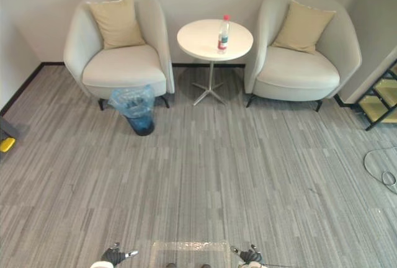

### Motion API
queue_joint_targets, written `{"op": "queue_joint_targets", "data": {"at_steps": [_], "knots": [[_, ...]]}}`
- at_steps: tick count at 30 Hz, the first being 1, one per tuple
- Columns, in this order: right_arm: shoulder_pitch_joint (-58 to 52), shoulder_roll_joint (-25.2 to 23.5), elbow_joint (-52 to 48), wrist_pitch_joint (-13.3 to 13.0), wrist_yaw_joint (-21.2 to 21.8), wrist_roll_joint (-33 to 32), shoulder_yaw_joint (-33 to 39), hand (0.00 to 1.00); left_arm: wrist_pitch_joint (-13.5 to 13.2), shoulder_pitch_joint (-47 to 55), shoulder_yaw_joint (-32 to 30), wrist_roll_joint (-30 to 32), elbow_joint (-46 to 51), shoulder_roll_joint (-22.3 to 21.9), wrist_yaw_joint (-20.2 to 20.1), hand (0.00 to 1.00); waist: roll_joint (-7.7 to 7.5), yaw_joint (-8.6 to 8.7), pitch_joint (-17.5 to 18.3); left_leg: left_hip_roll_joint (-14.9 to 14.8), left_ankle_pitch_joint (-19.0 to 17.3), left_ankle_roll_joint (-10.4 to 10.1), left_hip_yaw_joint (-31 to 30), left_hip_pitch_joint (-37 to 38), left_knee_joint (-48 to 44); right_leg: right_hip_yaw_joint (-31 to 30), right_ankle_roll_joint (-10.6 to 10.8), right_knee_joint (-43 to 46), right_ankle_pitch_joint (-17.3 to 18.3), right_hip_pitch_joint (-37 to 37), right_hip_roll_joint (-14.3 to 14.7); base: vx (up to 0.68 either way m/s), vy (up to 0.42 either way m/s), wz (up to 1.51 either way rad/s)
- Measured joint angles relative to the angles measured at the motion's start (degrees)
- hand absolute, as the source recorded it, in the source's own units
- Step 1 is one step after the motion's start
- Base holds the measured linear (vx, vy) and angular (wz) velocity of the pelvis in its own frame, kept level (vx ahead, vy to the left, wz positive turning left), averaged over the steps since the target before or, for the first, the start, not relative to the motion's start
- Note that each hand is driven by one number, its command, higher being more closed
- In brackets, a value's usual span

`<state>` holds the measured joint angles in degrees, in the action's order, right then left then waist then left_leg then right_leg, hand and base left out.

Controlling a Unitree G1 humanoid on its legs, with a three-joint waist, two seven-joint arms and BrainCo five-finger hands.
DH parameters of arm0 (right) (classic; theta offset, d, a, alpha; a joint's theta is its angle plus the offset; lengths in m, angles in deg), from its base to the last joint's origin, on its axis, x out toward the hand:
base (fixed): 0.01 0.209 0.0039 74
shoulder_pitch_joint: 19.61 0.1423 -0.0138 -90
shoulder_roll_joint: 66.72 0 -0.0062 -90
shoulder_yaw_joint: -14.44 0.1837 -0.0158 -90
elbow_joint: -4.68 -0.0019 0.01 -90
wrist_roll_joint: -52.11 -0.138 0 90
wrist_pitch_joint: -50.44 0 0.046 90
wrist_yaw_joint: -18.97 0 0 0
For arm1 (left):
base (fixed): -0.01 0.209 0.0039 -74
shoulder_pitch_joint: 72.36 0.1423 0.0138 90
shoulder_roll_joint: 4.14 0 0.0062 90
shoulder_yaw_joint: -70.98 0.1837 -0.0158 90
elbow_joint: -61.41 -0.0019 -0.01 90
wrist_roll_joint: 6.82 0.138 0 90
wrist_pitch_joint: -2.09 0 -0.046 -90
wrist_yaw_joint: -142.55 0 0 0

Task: Gather rubbish on tea table into small bin, then transfer packed bag to large trash can.

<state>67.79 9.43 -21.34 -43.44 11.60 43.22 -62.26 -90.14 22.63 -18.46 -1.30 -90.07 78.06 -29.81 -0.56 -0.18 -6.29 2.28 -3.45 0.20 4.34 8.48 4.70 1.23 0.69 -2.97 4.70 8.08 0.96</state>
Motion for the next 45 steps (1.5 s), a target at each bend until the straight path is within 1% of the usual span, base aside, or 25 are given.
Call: {"op": "queue_joint_targets", "data": {"at_steps": [14, 20, 23, 24, 26, 27, 28, 29, 30, 31, 32, 33, 34, 35, 37, 38, 39, 40, 41, 42, 43, 44, 45], "knots": [[-0.04, -0.23, 0.04, 0.00, 0.02, -0.05, 0.05, 0.00, 0.01, 0.00, -0.01, -0.16, -0.15, 0.12, 0.05, 0.00, -0.21, -0.15, 0.13, 0.00, -0.29, -0.39, 0.06, 0.03, -0.29, -0.09, -0.01, -0.25, 0.00, 0.20, -0.04, -0.02, -0.030, -0.01], [-0.10, -0.33, 0.00, -0.01, 0.02, -0.27, 0.06, 0.00, 0.03, 0.01, -0.03, -0.15, -0.16, 0.17, 0.04, 0.00, -0.28, -0.04, 0.18, -0.19, -0.60, -0.78, 0.47, -0.35, -0.96, -0.21, -0.05, -0.34, -0.02, 0.09, 0.06, 0.00, -0.006, -0.01], [-0.18, -0.33, -0.07, -0.06, 0.02, -0.91, 0.04, 0.00, 0.05, 0.00, -0.09, -0.18, -0.14, 0.21, 0.04, 0.00, -0.32, -0.02, 0.16, -0.52, -1.18, -1.33, 1.37, -0.51, -1.50, -0.65, -0.09, -0.32, -0.02, 0.01, 0.29, -0.01, -0.020, -0.12], [-0.28, -0.35, -0.13, -0.14, 0.02, -1.44, 0.04, 0.00, 0.13, 0.00, -0.09, -0.19, -0.16, 0.27, 0.04, 0.00, -0.34, 0.09, 0.14, -0.82, -2.41, -1.33, 1.78, -1.25, -3.41, -0.98, -0.19, -0.09, 0.11, -0.01, 0.49, 0.00, -0.052, -0.17], [-0.35, -0.29, -0.22, -0.24, 0.06, -2.59, 0.06, 0.00, 0.16, -0.07, -0.10, -0.58, -0.10, 0.36, 0.03, 0.00, -0.27, 0.14, -0.09, -1.56, -5.38, -1.56, 2.82, -3.09, -8.54, -1.53, -1.39, 1.92, 1.42, -0.35, 0.89, 0.03, -0.071, -0.20], [-0.41, -0.26, -0.25, -0.30, 0.06, -2.69, 0.05, 0.00, 0.18, -0.10, -0.11, -0.70, -0.10, 0.36, 0.01, 0.00, -0.19, 0.17, -0.19, -1.87, -6.31, -1.75, 2.99, -3.69, -10.24, -1.62, -1.60, 2.71, 1.98, -0.67, 1.05, 0.03, -0.076, -0.18], [-0.84, -0.36, -0.87, -0.57, 0.07, -3.81, 0.05, 0.00, 0.23, -0.31, -0.20, -1.12, 0.02, 0.47, -0.02, 0.00, -0.26, 0.20, -0.66, -2.92, -8.73, -3.22, 4.15, -5.33, -15.72, -1.66, -2.26, 4.99, 3.98, -1.23, 1.36, 0.00, -0.077, -0.09], [-0.96, -0.61, -1.64, -0.70, 0.05, -4.54, 0.06, 0.00, 0.22, -0.38, -0.68, -1.15, 0.32, 0.69, -0.04, 0.00, -0.65, 0.20, -1.02, -3.37, -9.54, -4.43, 5.18, -6.88, -20.28, -1.88, -2.72, 6.05, 5.15, -1.41, 1.24, 0.01, -0.103, -0.07], [-1.38, -1.16, -2.46, -0.81, 0.00, -4.91, 0.11, 0.00, 0.32, -0.54, -2.16, -1.32, 1.60, 0.82, -0.04, 0.00, -1.47, 0.18, -1.54, -4.26, -9.78, -4.81, 6.87, -10.79, -29.42, -2.17, -3.39, 7.80, 6.54, -1.54, 0.85, 0.03, -0.094, -0.11], [-1.89, -1.56, -3.62, -0.84, 0.00, -5.26, 0.12, 0.00, 0.33, 0.10, -3.51, -1.52, 3.19, 0.51, -0.01, 0.00, -1.65, 0.02, -2.21, -5.88, -9.57, -5.06, 8.12, -14.50, -38.68, -2.55, -3.90, 9.60, 7.43, -1.48, 0.77, 0.07, -0.078, -0.18], [-2.42, -1.60, -4.87, -0.86, -0.03, -5.82, 0.04, 0.00, 0.38, 0.64, -4.69, -1.83, 3.99, 0.01, 0.02, 0.00, -1.31, 0.00, -2.41, -7.75, -9.65, -4.07, 9.41, -17.21, -44.75, -2.91, -5.13, 10.80, 8.61, -1.19, 0.97, 0.15, -0.050, -0.22], [-2.65, -1.61, -5.98, -0.89, -0.23, -7.06, 0.06, 0.00, 0.43, 1.17, -5.68, -2.13, 4.66, -0.33, 0.04, 0.00, -0.87, 0.12, -2.67, -10.28, -10.61, -3.28, 10.81, -18.94, -50.21, -3.32, -5.40, 11.96, 9.94, -0.23, 1.02, 0.18, -0.031, -0.17], [-2.93, -1.60, -6.47, -0.78, -0.33, -7.24, 0.04, 0.00, 0.43, 1.41, -5.92, -2.29, 4.99, -0.46, 0.10, 0.00, -0.76, 0.11, -2.68, -11.20, -11.25, -3.47, 11.12, -19.59, -51.73, -3.76, -5.42, 12.40, 10.62, 0.42, 0.93, 0.24, 0.001, -0.20], [-3.34, -1.62, -6.96, -0.82, -0.48, -7.52, 0.04, 0.00, 0.41, 1.94, -6.09, -2.39, 6.12, -0.70, 0.73, 0.00, -0.63, 0.04, -2.72, -12.40, -12.54, -4.19, 11.11, -21.59, -53.02, -4.94, -4.89, 13.51, 11.91, 1.56, 0.23, 0.28, 0.045, -0.20], [-3.12, -1.66, -6.71, -0.67, -0.56, -7.59, 0.07, 0.00, 0.34, 1.93, -6.17, -3.14, 6.39, -0.69, 1.12, 0.00, -0.77, -0.26, -2.72, -12.15, -13.47, -3.86, 11.15, -24.27, -50.64, -5.72, -4.47, 13.62, 12.94, 2.11, -1.59, 0.33, 0.126, -0.35], [-2.63, -1.68, -6.60, -0.62, -0.60, -7.58, 0.08, 0.00, 0.30, 1.87, -6.13, -3.62, 6.38, -0.68, 1.17, 0.00, -0.88, -0.54, -2.72, -10.40, -13.28, -3.92, 11.08, -26.30, -45.34, -6.82, -3.72, 13.29, 13.73, 2.18, -3.62, 0.33, 0.189, -0.54], [-2.03, -1.63, -6.39, -0.58, -0.68, -7.53, 0.08, 0.00, 0.30, 1.72, -5.92, -3.72, 6.23, -0.70, 1.26, 0.00, -0.88, -0.57, -2.77, -8.46, -11.26, -4.05, 10.71, -27.22, -38.19, -7.90, -2.88, 12.57, 14.18, 2.53, -5.33, 0.45, 0.269, -0.56], [-1.82, -1.54, -6.03, -0.60, -0.71, -7.49, 0.14, 0.00, 0.27, 1.54, -5.24, -3.96, 5.90, -0.69, 1.34, 0.00, -0.59, -0.56, -2.78, -7.13, -8.29, -4.53, 9.76, -27.00, -31.25, -8.43, -2.45, 12.39, 14.39, 2.55, -6.24, 0.44, 0.279, -0.63], [-1.54, 0.07, -4.84, -0.54, -0.66, -7.44, 0.10, 0.00, 0.12, 1.30, -3.94, -4.29, 4.86, -0.89, 1.76, 0.00, 0.41, -0.70, -2.93, -5.89, 0.26, -3.35, 8.56, -25.13, -23.23, -9.48, -1.35, 12.52, 14.61, 2.47, -6.49, 0.43, 0.296, -0.58], [-0.75, -0.21, -3.89, -0.06, -0.77, -7.36, -0.03, 0.00, 0.23, 0.74, -3.88, -4.44, 4.35, -0.20, 1.83, 0.00, -0.30, -0.72, -2.78, -5.19, -1.39, -3.31, 9.84, -24.36, -22.82, -9.86, -0.89, 12.79, 14.15, 2.30, -7.69, 0.51, 0.329, -0.55], [-0.54, -0.94, -4.34, -0.01, -0.66, -6.80, 0.10, 0.00, 0.21, -0.04, -3.89, -4.43, 4.33, 0.14, 2.22, 0.00, -0.72, -0.81, -2.68, -4.57, -3.51, -2.13, 10.36, -24.37, -23.41, -9.47, 0.58, 15.93, 12.97, 1.03, -8.11, 0.41, 0.247, -0.27], [-0.58, -1.31, -4.56, -0.05, -0.67, -6.78, 0.27, 0.00, 0.22, -0.30, -3.84, -4.44, 4.30, 0.44, 2.21, 0.00, -1.28, -0.68, -2.67, -4.18, -4.47, -1.49, 11.12, -23.92, -24.06, -9.36, 0.74, 19.44, 12.89, -0.51, -8.49, 0.54, 0.271, -0.33], [-0.63, -1.57, -4.55, 0.00, -0.58, -6.72, 0.68, 0.00, 0.23, -0.72, -3.74, -4.46, 4.21, 0.68, 2.22, 0.00, -2.26, -0.99, -3.03, -3.66, -5.32, -0.33, 12.79, -21.76, -24.17, -9.76, 1.39, 26.38, 12.52, -2.81, -9.15, 0.37, 0.164, -0.33]]}}
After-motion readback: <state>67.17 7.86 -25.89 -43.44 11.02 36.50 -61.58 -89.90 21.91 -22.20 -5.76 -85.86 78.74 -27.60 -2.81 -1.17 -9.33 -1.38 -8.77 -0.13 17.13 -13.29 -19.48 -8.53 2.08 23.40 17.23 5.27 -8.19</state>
